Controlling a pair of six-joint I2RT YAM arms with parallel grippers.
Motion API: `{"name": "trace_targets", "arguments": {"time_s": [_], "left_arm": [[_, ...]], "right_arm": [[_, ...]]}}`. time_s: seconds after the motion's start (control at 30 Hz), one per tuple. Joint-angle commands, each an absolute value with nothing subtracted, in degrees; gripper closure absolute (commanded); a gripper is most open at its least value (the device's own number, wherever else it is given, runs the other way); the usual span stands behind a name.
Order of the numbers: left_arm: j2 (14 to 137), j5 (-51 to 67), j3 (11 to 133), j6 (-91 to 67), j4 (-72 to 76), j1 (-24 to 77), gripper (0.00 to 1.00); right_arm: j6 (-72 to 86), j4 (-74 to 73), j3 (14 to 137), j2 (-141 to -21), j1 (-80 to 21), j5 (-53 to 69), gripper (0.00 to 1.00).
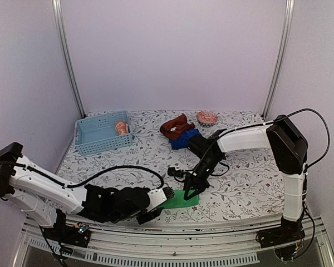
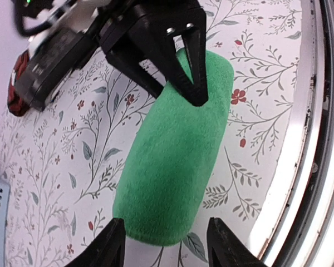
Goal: Roll the towels
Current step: Roll the towel at the center of the board.
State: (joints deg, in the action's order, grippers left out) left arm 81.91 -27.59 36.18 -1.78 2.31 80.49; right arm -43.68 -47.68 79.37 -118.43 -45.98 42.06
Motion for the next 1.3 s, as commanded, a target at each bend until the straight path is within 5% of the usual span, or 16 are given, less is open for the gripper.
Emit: {"name": "trace_targets", "arguments": {"time_s": [0.0,1.0,1.27], "left_arm": [[90.3,-34.9,42.6,9.1,4.0,83.5,0.48],[117.6,-42.0,54.2,26.8,9.8,81.7,0.41],[119.5,-43.3,56.5,26.9,9.9,79.5,0.68]], "right_arm": [[-42.6,-56.9,78.5,-124.4,-45.1,40.8,0.87],[-44.2,-66.3,86.0,-133.8,-40.3,53.1,0.85],[-45.0,-67.9,86.6,-130.9,-40.3,54.3,0.78]]}}
